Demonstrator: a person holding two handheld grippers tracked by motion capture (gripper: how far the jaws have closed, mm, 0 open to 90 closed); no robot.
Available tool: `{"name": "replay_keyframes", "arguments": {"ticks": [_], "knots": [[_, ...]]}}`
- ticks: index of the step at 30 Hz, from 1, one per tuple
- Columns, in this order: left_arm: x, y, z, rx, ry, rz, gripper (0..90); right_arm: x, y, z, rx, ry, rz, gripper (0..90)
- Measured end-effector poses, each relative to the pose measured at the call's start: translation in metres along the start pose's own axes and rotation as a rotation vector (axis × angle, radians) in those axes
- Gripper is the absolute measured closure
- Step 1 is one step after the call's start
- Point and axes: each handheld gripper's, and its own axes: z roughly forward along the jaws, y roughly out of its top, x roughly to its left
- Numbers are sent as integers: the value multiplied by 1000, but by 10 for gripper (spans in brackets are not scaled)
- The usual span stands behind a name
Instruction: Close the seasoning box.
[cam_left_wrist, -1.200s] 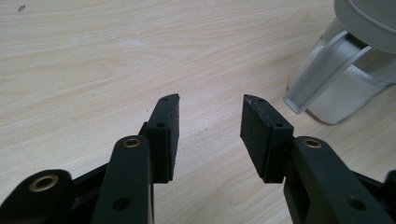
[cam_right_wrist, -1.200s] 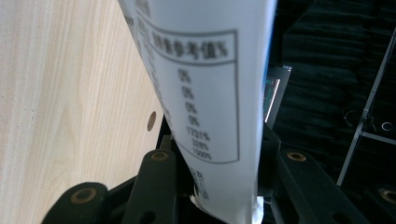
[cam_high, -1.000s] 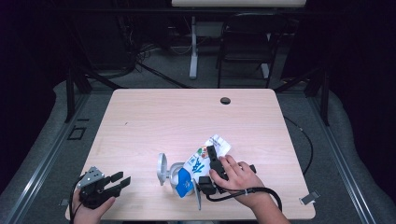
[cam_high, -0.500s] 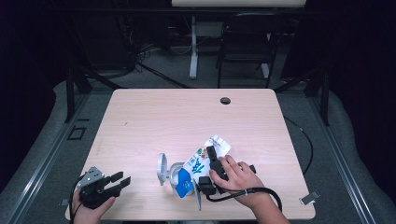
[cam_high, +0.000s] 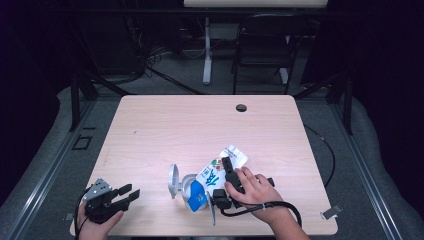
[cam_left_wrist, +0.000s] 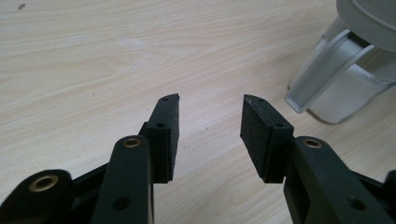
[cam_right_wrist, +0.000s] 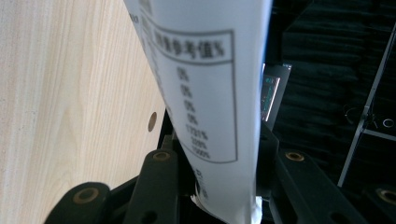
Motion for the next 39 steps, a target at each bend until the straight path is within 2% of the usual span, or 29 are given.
{"name": "replay_keyframes", "arguments": {"ticks": [8,10,11,15,18,19,24,26,33,36,37,39], "knots": [[0,0,0,1,0,-3,579,1,0,-1,4,29,39,722],[0,0,0,1,0,-3,579,1,0,-1,13,36,36,722],[0,0,0,1,0,-3,579,1,-1,-1,2,39,59,725],[0,-1,0,2,1,-2,579,1,-1,-1,3,54,77,732],[1,-1,0,-1,-1,-4,579,1,-1,0,-11,71,120,739],[1,-1,0,-1,-1,-4,579,0,0,-1,2,78,117,740],[1,-1,0,-1,-1,-5,579,1,0,0,-20,87,158,741],[1,-1,1,-1,-1,-5,579,0,0,-2,4,99,164,743],[1,-1,1,1,-1,-5,579,1,-2,-2,-15,110,215,752],[1,-1,1,2,-2,-5,579,-1,-2,-3,4,120,210,758],[1,-1,1,3,0,-5,579,0,-3,-2,-18,121,228,764],[1,-1,1,3,-1,-3,579,0,-3,-2,-13,129,240,767]]}}
